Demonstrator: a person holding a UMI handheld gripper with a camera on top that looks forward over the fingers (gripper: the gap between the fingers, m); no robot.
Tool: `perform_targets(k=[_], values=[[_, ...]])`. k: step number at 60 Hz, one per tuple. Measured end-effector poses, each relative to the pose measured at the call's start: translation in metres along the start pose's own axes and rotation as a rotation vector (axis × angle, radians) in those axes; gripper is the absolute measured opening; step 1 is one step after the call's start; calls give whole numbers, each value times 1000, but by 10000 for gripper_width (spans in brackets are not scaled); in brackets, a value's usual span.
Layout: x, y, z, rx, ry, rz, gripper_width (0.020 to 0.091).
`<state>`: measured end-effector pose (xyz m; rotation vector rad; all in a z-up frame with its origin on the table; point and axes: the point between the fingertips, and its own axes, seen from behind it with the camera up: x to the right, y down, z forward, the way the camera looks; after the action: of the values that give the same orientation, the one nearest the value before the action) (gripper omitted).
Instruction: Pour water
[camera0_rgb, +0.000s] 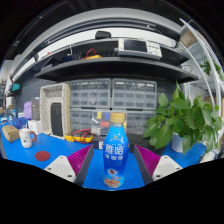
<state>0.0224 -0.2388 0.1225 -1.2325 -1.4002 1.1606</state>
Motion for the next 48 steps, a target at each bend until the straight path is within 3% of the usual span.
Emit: perform_targets(k=[7, 14, 18, 22, 23, 24, 25, 27, 39, 48], values=[[-2, 11, 29, -20, -17, 7, 832], [2, 18, 46, -36, -7, 28, 731], [3, 17, 50, -25, -1, 40, 516], [2, 18, 52, -26, -5, 31, 492], [2, 19, 52, -27, -4, 25, 430], [4, 17, 51, -29, -1, 23, 465], [4, 18, 51, -27, 4, 24, 385], [5, 18, 53, -21, 16, 20, 352], [-5, 12, 56, -29, 56, -88, 348], [-50, -9, 63, -14, 57, -317, 349]])
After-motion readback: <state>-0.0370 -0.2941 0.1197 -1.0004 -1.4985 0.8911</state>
